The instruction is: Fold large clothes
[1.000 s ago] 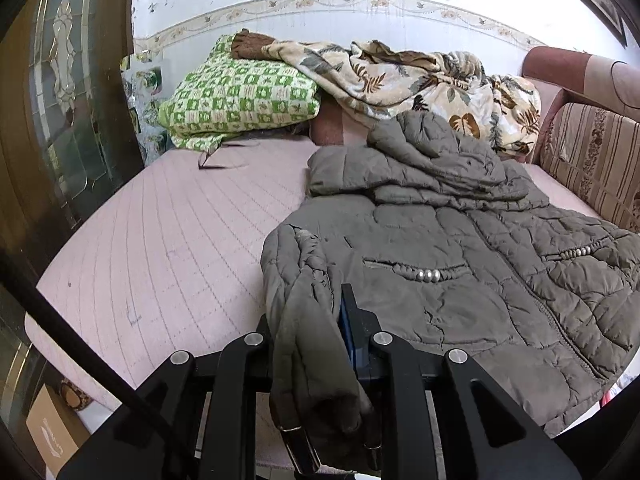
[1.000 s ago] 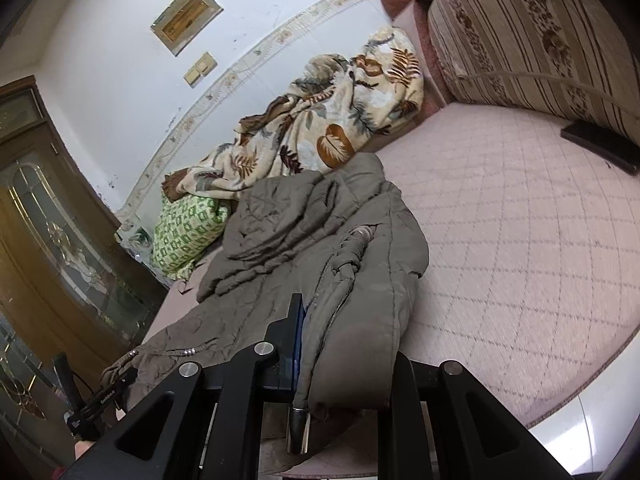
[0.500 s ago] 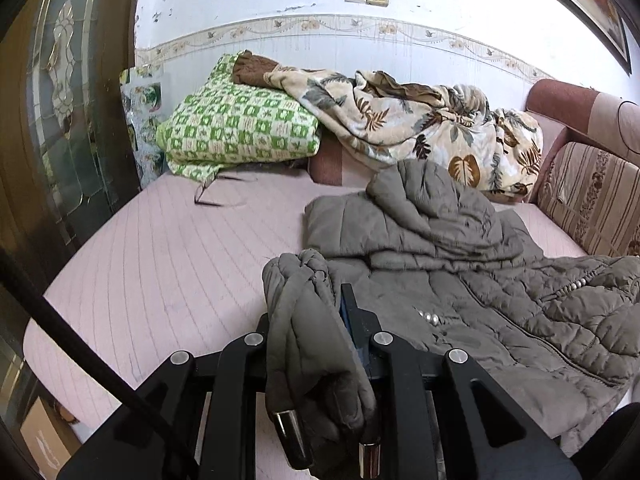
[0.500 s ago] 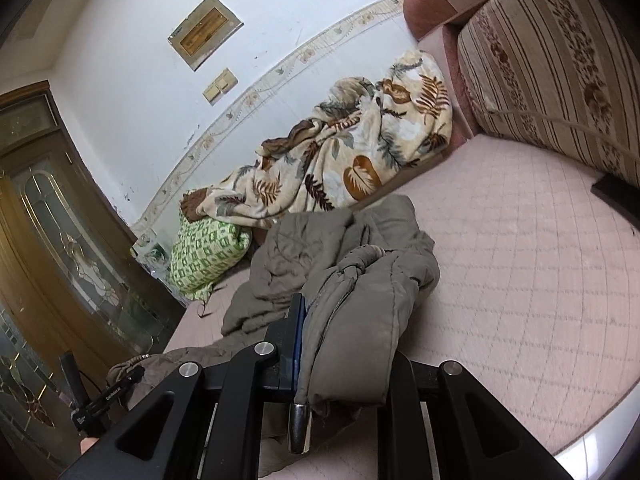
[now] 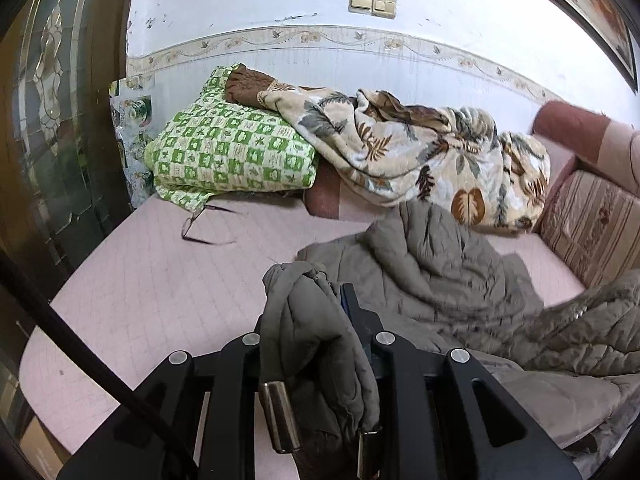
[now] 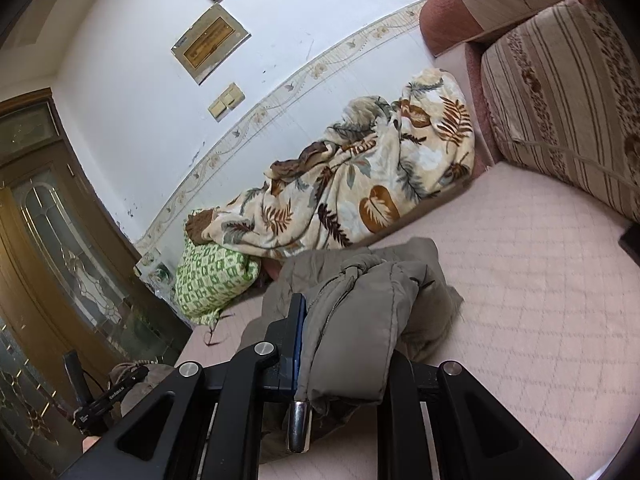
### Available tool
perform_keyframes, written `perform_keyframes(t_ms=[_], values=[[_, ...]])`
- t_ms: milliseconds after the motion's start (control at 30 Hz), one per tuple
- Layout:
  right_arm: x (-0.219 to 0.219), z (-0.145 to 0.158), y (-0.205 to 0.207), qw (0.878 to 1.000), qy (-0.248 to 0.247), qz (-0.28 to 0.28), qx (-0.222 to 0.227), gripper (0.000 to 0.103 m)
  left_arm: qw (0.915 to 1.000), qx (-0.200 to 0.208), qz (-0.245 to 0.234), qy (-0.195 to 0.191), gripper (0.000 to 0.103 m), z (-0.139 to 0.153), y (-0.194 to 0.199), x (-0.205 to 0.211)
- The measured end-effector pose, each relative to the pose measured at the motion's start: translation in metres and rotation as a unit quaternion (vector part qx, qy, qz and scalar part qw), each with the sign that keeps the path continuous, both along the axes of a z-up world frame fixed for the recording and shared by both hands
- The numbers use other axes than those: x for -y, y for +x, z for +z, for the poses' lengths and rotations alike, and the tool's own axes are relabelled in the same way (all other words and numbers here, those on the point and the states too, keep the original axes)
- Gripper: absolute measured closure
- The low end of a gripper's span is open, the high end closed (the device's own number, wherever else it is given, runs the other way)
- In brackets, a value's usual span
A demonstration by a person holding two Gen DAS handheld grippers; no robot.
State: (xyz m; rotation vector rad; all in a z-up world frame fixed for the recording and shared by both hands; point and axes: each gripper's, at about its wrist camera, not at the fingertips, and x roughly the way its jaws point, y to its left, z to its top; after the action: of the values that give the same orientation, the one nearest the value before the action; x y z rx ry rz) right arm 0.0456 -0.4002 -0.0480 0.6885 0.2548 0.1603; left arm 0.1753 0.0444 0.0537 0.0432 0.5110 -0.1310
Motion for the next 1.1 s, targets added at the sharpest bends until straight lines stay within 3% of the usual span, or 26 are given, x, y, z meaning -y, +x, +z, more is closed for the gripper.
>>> perform_keyframes(t_ms=[333,600,733,800,1000,1100], values=[[0.014,0.036,0.084,1.0,-0.014,-0.008,0.0,0.088,0.9995,-0.014,0.015,-0.024,0.078,0.018,0.105,0.018],[0.026,0.049,0.207,0.999,-0.031,-0.008,-0.028,0.088,0.9958,-0.068,0.034,-0.051,0.07,-0.001,0.222,0.029],[0.036,0.033,0.273,0.998,-0.022,-0.01,-0.061,0.088,0.9907,-0.107,0.042,-0.073,0.065,-0.022,0.28,0.027],[0.041,0.017,0.304,0.997,-0.022,-0.013,-0.08,0.088,0.9896,-0.116,0.056,-0.063,0.061,-0.035,0.303,0.027],[0.048,-0.035,0.373,0.99,-0.018,-0.018,-0.139,0.086,0.9891,-0.114,0.079,-0.05,0.055,-0.056,0.335,0.015],[0.051,-0.054,0.394,0.986,0.007,-0.011,-0.166,0.082,0.9915,-0.101,0.078,-0.026,0.051,-0.056,0.336,0.018]])
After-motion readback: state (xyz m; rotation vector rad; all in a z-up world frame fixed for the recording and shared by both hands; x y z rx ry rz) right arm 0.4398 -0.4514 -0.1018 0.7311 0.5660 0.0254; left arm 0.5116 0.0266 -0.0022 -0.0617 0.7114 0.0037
